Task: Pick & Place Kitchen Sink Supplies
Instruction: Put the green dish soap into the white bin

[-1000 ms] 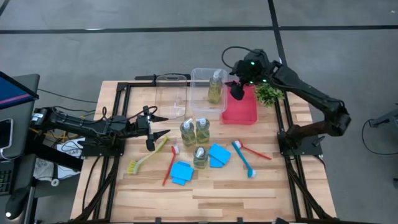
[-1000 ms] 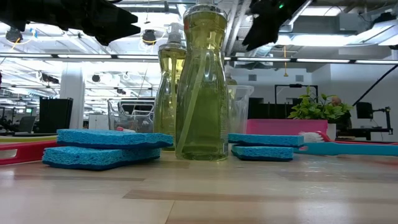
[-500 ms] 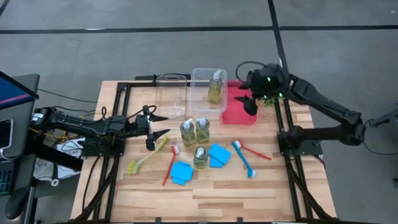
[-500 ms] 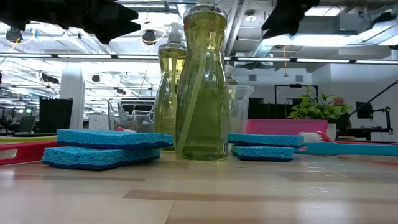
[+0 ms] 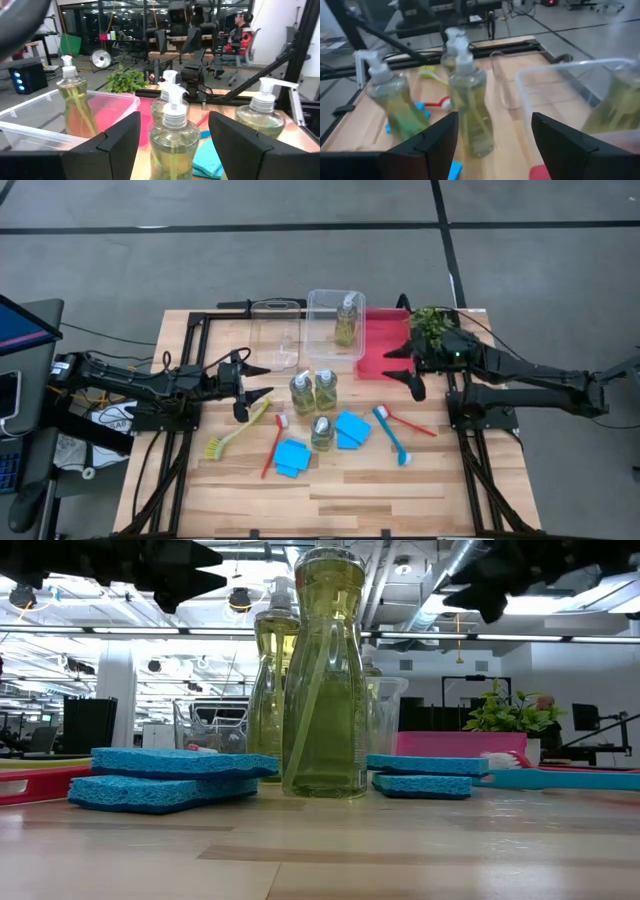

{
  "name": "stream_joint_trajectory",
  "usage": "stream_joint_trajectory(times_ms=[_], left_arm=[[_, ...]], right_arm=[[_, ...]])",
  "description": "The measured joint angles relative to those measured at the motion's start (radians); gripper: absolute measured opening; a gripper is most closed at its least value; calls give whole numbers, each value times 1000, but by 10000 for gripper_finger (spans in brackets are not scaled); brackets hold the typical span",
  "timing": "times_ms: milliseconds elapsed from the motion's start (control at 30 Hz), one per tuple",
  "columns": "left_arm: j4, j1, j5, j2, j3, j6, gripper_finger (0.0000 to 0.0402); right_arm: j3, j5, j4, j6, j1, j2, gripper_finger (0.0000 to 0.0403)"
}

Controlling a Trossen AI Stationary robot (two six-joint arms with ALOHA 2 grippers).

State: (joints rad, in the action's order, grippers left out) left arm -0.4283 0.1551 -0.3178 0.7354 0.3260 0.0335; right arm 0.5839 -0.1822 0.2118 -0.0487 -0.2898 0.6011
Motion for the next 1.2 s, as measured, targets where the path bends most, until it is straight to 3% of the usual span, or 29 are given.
stream_joint_trajectory(times_ms=[233,467,667,867,1200], left_arm=[[-69,0,9,102,0,-12,237],[-321,-4,13,297,2,65,237],[-328,-64,23,413,57,37,237],[-333,-104,109,514,122,28,237],[-347,-134,112,583,193,29,237]], right_arm=[[-65,0,-35,-5,58,-21,244],[-65,0,-52,-4,85,-20,244],[-65,0,-64,-2,100,-20,244],[-65,0,-63,-4,101,-19,244],[-65,0,-31,-29,101,-19,244]])
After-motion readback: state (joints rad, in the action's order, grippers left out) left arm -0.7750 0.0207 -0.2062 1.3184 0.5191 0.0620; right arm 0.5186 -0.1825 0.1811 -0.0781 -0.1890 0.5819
